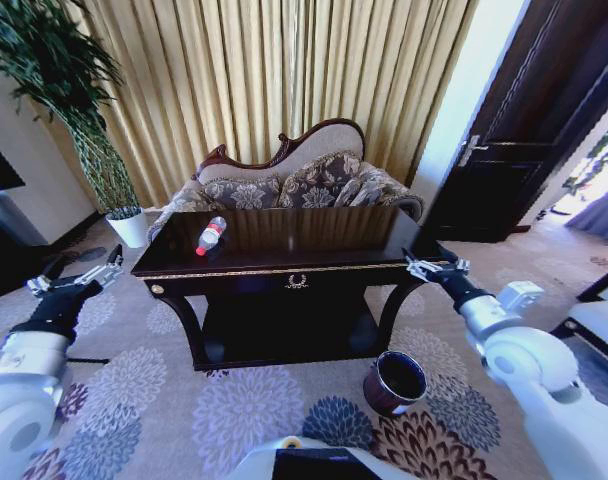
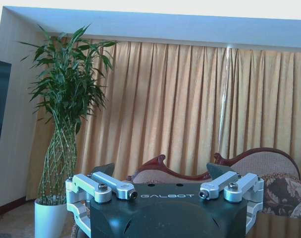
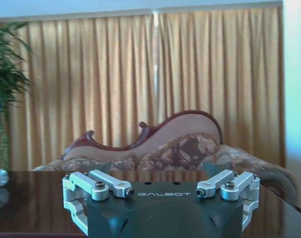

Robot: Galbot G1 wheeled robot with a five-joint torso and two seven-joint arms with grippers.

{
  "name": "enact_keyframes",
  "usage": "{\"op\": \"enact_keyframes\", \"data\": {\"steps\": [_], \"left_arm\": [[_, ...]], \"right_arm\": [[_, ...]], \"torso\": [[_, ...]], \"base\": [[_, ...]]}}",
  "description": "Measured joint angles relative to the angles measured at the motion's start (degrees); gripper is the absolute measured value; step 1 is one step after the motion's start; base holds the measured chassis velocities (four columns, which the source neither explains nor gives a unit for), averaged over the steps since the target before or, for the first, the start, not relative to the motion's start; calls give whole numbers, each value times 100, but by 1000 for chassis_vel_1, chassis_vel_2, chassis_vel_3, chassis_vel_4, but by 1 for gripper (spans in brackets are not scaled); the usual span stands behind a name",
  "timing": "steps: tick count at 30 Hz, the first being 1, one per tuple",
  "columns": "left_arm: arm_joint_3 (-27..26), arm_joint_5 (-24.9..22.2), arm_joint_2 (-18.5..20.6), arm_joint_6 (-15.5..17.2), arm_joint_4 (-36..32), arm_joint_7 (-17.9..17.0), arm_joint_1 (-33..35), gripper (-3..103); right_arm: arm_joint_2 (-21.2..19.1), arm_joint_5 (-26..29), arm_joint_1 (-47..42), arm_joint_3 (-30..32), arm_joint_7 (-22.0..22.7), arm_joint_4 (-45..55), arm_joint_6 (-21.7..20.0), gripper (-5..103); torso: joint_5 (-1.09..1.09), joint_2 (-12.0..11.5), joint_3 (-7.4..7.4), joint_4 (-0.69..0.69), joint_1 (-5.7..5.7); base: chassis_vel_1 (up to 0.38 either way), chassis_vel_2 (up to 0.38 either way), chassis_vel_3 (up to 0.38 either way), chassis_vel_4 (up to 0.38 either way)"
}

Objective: Move to the front of the table and place the trash on the table into the trash bin.

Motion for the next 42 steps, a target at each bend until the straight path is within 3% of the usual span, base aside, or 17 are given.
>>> {"op": "enact_keyframes", "data": {"steps": [13,42], "left_arm": [[2,-13,45,326,0,-91,-71,100],[0,-11,47,331,0,-87,-53,100]], "right_arm": [[-23,-50,39,-309,-20,416,-292,100],[-183,61,445,-583,-20,136,-292,100]], "torso": [[-1,0,0,-1,0],[1,0,1,0,0]], "base": [[0,0,0,0],[-104,89,98,-87]]}}
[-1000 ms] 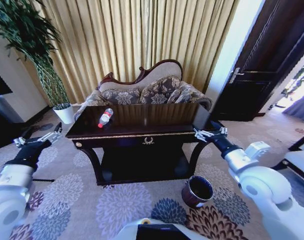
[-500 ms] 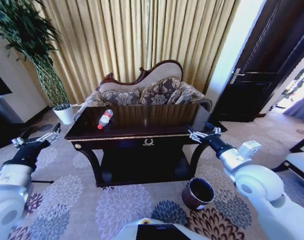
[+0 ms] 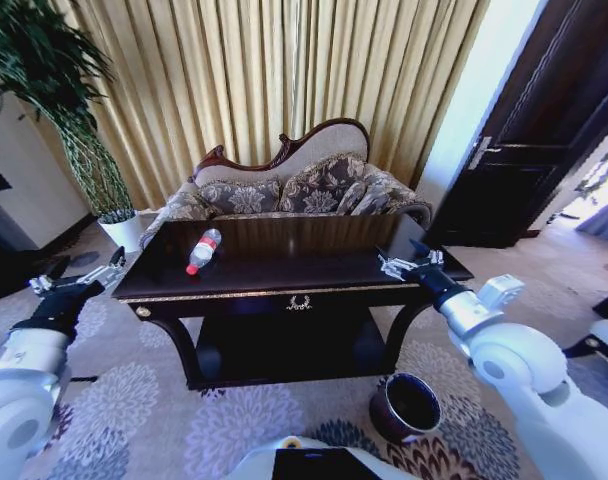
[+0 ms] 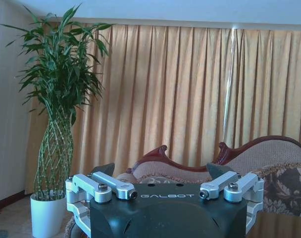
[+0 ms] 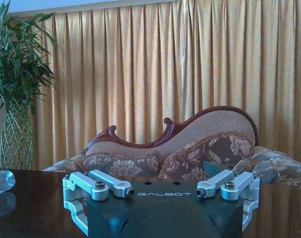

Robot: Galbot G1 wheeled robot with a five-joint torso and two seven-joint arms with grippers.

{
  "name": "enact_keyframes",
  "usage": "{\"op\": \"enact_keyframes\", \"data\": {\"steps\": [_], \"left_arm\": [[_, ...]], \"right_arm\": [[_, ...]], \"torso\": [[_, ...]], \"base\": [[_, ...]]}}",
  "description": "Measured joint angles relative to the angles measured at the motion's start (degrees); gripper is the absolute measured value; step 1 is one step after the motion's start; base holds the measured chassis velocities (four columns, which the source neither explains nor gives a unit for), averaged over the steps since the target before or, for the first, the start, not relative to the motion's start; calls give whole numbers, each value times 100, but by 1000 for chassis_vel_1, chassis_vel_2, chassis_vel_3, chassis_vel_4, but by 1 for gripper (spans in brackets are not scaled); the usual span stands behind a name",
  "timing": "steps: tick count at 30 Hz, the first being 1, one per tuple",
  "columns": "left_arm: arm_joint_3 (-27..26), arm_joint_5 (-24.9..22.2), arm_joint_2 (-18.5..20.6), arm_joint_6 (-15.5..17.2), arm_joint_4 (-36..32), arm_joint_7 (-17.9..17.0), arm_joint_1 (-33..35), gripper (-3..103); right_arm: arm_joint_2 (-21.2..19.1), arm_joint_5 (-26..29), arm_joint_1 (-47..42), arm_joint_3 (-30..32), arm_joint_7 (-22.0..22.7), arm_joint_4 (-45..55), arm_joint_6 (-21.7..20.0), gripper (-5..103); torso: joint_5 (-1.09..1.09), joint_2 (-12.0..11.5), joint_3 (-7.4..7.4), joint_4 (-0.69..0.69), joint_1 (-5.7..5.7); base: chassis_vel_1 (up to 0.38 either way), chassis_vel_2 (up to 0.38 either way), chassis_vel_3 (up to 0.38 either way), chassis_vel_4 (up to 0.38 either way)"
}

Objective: Move to the front of the table and place the trash on the table into the trash bin.

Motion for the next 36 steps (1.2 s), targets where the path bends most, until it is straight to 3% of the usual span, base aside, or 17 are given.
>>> {"op": "enact_keyframes", "data": {"steps": [10,13,17,25,29,30,31,36], "left_arm": [[33,3,10,-4,0,17,3,100],[69,-4,62,-5,0,52,-6,100],[70,-94,348,-13,63,448,-89,100],[155,-572,976,53,601,498,-414,100],[374,-1304,1465,597,1014,502,-882,100],[374,-1304,1465,597,1014,502,-882,100],[622,-1523,1659,948,1212,300,-1248,100],[1309,-1951,2137,1530,1593,-64,-2138,100]], "right_arm": [[-1,-125,95,-41,-3,-80,15,100],[-3,-235,94,-64,-3,-150,206,100],[12,-302,31,-77,-4,-196,258,100],[94,-436,28,-188,-6,-306,260,100],[180,-600,8,-281,-13,-449,266,100],[180,-600,8,-281,-13,-449,266,100],[183,-610,13,-300,-14,-464,266,100],[150,-637,36,-313,-16,-540,268,100]], "torso": [[-1,0,0,0,0],[-1,0,-1,1,0],[0,0,0,0,1],[-2,1,-1,1,-1],[0,0,0,1,0],[0,0,0,1,0],[-3,0,0,0,0],[-1,0,0,-1,0]], "base": [[-81,90,86,-83],[-75,79,68,-53],[-40,25,34,-33],[0,0,0,0],[0,0,0,0],[0,0,0,0],[0,0,0,0],[0,0,0,0]]}}
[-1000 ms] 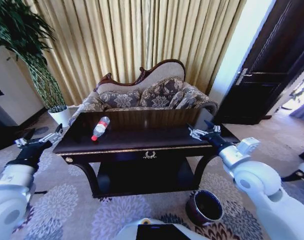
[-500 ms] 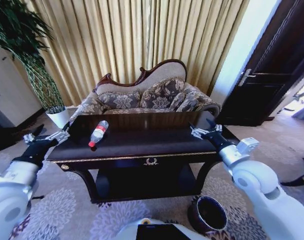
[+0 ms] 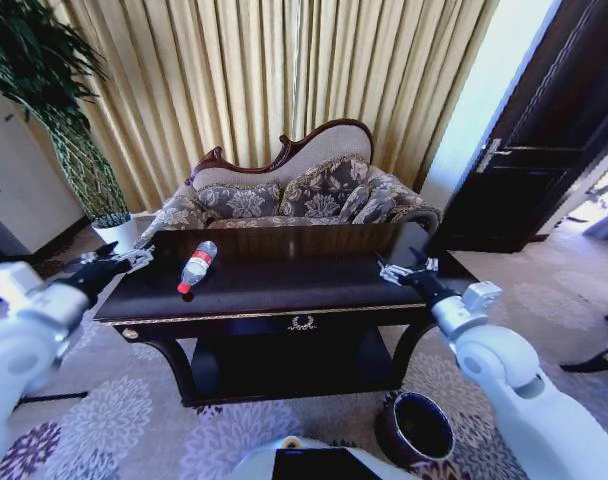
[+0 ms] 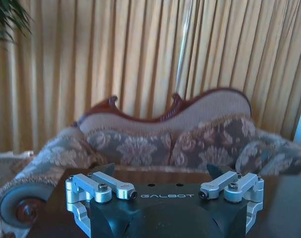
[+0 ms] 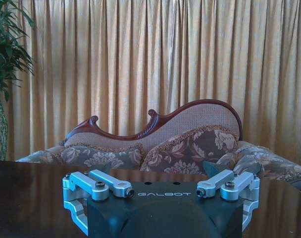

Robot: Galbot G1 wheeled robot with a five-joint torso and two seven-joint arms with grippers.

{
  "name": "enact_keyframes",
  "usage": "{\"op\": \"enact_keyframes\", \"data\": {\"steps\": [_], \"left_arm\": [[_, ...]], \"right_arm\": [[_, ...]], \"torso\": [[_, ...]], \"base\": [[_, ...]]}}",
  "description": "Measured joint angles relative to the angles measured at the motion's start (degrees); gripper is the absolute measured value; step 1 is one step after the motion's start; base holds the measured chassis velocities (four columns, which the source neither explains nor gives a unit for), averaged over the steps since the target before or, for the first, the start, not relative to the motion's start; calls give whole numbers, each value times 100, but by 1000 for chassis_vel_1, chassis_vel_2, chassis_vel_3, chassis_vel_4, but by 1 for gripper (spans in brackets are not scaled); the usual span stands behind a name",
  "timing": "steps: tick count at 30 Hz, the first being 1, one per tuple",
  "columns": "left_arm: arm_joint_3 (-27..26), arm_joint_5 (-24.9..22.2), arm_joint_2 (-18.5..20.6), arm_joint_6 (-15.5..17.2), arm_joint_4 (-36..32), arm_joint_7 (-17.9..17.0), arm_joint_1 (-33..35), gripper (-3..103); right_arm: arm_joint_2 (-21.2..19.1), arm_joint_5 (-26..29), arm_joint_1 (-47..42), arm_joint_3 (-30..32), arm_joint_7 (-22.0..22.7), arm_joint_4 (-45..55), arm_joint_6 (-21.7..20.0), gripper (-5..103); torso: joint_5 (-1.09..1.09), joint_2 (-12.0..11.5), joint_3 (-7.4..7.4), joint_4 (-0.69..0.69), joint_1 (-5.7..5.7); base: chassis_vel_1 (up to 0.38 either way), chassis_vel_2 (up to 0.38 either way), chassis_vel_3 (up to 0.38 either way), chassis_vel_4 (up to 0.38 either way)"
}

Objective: Move to the front of the table and place the trash on the table into the trash bin.

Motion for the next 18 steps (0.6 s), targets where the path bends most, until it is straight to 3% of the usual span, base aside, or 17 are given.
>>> {"op": "enact_keyframes", "data": {"steps": [2,6,11,18], "left_arm": [[75,-26,44,51,38,-52,-84,100],[977,-133,452,491,450,-256,-950,100],[1693,-101,623,534,657,-288,-1485,100],[2259,-74,660,533,829,-414,-1879,100]], "right_arm": [[-2,-2,1,-1,0,-8,1,100],[-9,-43,-32,-6,-1,-67,12,100],[-27,-71,-39,-12,-1,-102,27,100],[-47,-72,-42,8,-1,-157,44,100]], "torso": [[0,0,0,0,0],[1,0,0,1,0],[1,0,0,1,0],[1,0,0,1,0]], "base": [[0,0,0,0],[0,0,0,0],[0,0,0,0],[0,0,0,0]]}}
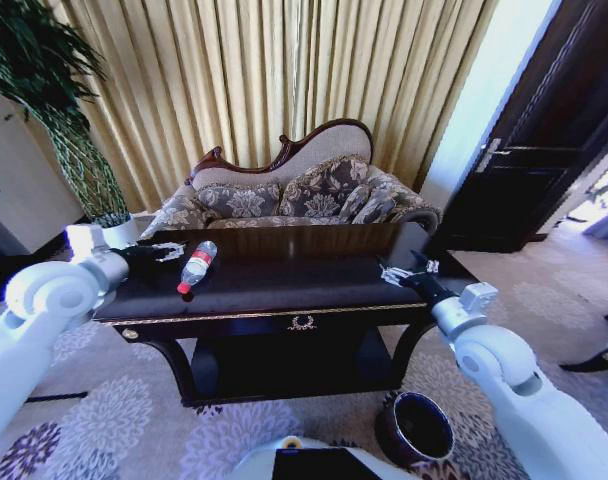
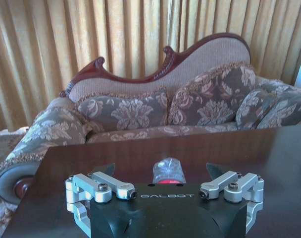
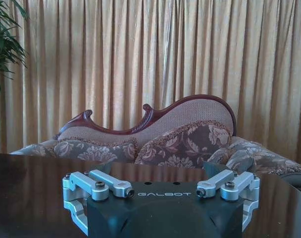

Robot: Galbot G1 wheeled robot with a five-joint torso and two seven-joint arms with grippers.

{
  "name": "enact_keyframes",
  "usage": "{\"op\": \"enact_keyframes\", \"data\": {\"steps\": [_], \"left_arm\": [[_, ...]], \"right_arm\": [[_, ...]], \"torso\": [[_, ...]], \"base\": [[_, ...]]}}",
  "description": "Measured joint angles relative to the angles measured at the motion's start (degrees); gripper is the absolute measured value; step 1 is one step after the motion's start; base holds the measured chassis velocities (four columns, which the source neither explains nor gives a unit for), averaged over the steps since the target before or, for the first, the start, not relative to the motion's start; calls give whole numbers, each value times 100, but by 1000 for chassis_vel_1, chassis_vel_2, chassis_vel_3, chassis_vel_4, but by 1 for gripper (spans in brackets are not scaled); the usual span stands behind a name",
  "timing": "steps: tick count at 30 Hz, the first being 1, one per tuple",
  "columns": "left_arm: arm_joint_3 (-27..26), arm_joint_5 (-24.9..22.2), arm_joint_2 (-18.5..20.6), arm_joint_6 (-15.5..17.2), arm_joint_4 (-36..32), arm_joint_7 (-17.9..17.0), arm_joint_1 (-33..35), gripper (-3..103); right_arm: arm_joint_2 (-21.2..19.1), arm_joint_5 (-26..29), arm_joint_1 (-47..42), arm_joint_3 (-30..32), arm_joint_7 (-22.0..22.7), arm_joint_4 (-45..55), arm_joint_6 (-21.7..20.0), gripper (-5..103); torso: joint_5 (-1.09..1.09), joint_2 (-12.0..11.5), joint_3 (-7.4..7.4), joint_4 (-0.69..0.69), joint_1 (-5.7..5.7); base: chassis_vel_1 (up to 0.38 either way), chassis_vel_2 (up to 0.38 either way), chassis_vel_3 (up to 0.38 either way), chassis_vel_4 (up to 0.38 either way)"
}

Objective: Move to the front of the table and place the trash on the table into the trash bin.

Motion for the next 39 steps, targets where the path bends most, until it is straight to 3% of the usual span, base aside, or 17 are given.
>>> {"op": "enact_keyframes", "data": {"steps": [22,39], "left_arm": [[175,347,-282,-30,210,8,457,100],[512,521,-406,-38,465,172,212,100]], "right_arm": [[28,45,24,-15,2,-15,85,100],[3,491,28,98,12,124,118,100]], "torso": [[0,0,-1,0,0],[0,0,0,0,0]], "base": [[0,0,0,0],[0,0,0,0]]}}
